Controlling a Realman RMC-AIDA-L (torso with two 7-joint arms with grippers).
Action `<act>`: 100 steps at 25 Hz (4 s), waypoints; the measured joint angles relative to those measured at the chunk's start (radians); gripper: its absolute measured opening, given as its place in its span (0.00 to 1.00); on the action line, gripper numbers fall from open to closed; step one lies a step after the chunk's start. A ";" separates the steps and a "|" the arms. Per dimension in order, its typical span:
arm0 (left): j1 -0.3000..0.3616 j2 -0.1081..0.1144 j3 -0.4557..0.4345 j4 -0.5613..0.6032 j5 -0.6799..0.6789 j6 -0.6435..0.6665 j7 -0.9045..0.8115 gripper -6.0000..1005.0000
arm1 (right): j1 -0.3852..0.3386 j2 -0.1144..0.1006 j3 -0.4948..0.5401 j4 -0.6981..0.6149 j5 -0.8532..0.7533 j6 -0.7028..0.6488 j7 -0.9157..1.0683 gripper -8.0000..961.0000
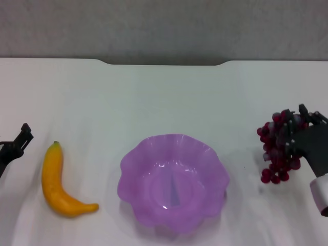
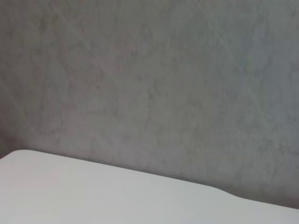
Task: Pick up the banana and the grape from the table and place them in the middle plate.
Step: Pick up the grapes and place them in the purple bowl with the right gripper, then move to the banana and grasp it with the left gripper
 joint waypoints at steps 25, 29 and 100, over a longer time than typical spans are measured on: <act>-0.006 0.001 0.001 -0.001 0.007 -0.002 0.000 0.89 | 0.026 0.003 0.025 0.326 -0.273 0.436 0.046 0.25; -0.007 0.001 0.001 -0.001 0.006 -0.002 0.000 0.89 | 0.091 0.002 -0.003 0.281 -0.274 0.481 0.111 0.25; -0.064 0.000 -0.446 -0.914 0.285 -1.842 0.328 0.88 | 0.183 0.008 -0.024 -0.399 -0.220 -0.008 0.720 0.92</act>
